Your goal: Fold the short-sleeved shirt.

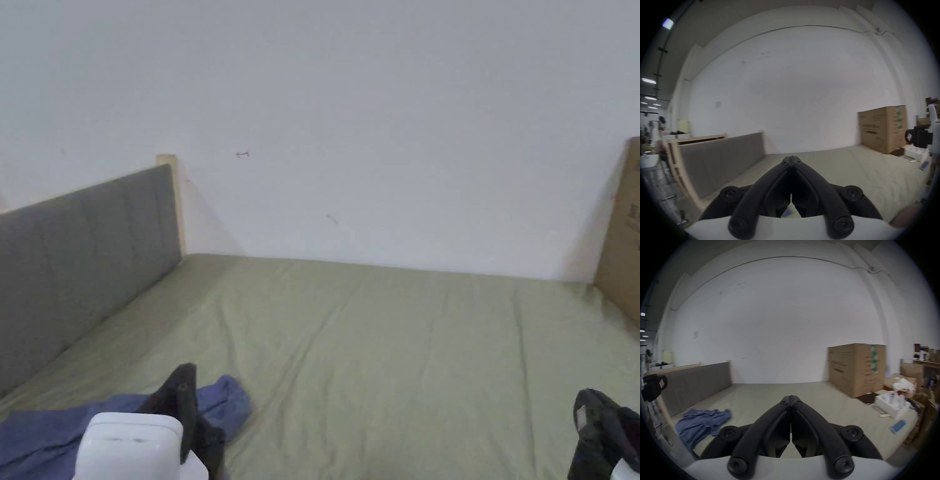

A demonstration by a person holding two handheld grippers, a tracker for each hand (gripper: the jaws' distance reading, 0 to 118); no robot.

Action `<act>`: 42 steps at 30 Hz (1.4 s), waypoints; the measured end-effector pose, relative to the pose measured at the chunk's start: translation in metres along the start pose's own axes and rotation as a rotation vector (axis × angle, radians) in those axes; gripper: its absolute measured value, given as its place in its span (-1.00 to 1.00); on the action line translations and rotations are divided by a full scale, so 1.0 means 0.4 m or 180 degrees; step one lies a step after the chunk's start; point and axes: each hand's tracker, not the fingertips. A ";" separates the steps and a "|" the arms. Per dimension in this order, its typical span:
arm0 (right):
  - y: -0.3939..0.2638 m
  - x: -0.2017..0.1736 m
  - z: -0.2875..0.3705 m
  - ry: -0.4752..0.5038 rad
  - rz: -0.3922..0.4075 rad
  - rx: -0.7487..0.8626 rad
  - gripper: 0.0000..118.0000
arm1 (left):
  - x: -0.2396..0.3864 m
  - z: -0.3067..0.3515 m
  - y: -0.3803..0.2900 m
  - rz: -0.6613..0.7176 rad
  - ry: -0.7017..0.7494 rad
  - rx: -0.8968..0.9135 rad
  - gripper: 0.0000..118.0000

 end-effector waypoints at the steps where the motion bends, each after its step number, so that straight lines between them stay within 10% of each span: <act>1: -0.002 -0.045 -0.011 0.0206 0.0056 0.0013 -1.00 | -0.046 0.008 0.006 0.0007 0.0197 0.0046 -1.00; 7: -0.005 -0.237 -0.042 0.0878 0.0362 0.0056 -1.00 | -0.190 0.032 0.000 0.0026 0.0583 -0.0050 -1.00; 12: -0.007 -0.223 -0.056 0.0853 0.0431 0.0023 -1.00 | -0.228 -0.032 -0.002 0.0052 0.0620 -0.0077 -1.00; 19: -0.022 -0.116 -0.092 0.0576 0.0217 -0.0427 -1.00 | -0.317 -0.503 -0.147 0.0140 -0.0769 -0.2189 -0.98; 20: -0.032 -0.105 -0.100 0.0542 0.0183 -0.0491 -1.00 | -0.316 -0.560 -0.202 0.0246 -0.0892 -0.2470 -0.82; 23: -0.068 -0.080 -0.132 0.0449 0.0127 -0.0671 -1.00 | -0.271 -0.718 -0.355 0.0452 -0.0913 -0.3141 0.88; 24: -0.078 -0.074 -0.141 0.0426 0.0125 -0.0731 -1.00 | -0.270 -0.750 -0.395 0.0454 -0.0802 -0.3277 1.00; 35: -0.188 -0.040 -0.252 0.0349 0.0076 -0.1271 -1.00 | -0.196 -0.974 -0.723 0.0011 -0.0713 -0.4450 1.00; 40: -0.210 -0.045 -0.262 0.0368 0.0004 -0.1375 -1.00 | -0.198 -0.938 -0.688 0.0216 -0.0706 -0.3885 0.98; 42: -0.210 -0.047 -0.262 0.0390 -0.0022 -0.1406 -1.00 | -0.209 -0.905 -0.663 0.0178 -0.0668 -0.3749 0.66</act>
